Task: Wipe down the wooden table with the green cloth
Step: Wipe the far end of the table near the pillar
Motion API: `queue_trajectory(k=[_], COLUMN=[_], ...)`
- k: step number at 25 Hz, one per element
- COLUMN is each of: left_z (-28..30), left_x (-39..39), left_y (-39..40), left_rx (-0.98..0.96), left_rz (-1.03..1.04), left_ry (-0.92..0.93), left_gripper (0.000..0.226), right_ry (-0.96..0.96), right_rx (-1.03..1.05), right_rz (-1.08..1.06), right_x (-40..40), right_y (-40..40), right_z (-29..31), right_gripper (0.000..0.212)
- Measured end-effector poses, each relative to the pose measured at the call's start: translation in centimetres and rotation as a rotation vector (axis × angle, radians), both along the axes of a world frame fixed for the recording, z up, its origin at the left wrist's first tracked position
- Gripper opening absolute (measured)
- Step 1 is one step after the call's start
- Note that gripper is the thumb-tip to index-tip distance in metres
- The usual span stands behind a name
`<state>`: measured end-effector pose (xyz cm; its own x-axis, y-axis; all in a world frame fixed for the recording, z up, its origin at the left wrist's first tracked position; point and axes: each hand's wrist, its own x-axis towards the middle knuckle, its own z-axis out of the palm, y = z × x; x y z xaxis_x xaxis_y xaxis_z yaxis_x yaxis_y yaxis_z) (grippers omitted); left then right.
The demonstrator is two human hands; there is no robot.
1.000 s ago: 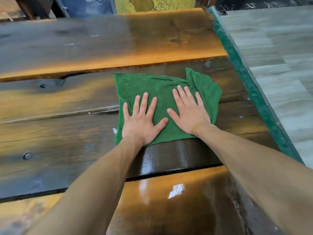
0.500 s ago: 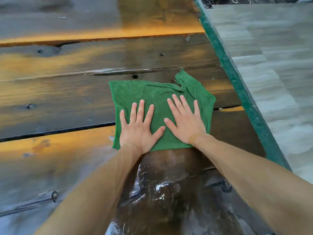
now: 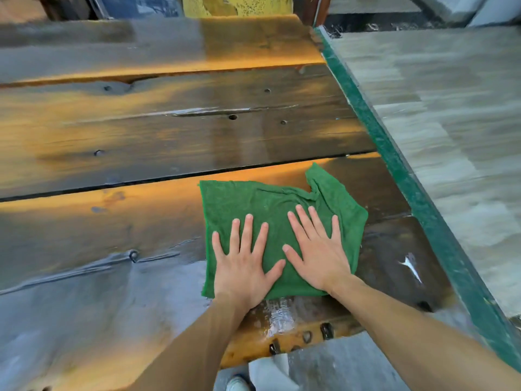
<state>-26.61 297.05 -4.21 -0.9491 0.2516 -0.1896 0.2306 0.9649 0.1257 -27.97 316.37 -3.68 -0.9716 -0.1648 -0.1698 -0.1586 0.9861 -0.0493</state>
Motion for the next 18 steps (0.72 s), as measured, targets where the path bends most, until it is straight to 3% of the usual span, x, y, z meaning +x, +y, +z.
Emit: queue_trajectory(k=[10,18], left_z=[0.0,0.2], left_x=[13.3,16.5], left_y=[-1.1,-1.2], left_rx=[-0.011,-0.04], left_rz=[-0.032,-0.125], left_ry=[-0.013,-0.016], left_gripper=[0.084,0.077], right_ry=[-0.022,-0.065], right_rx=[-0.041,-0.044], right_rz=[-0.018,-0.143], right_x=[14.0,19.0], right_y=[-0.4,1.3], right_z=[-0.1,0.2], right_gripper=[0.074,0.066])
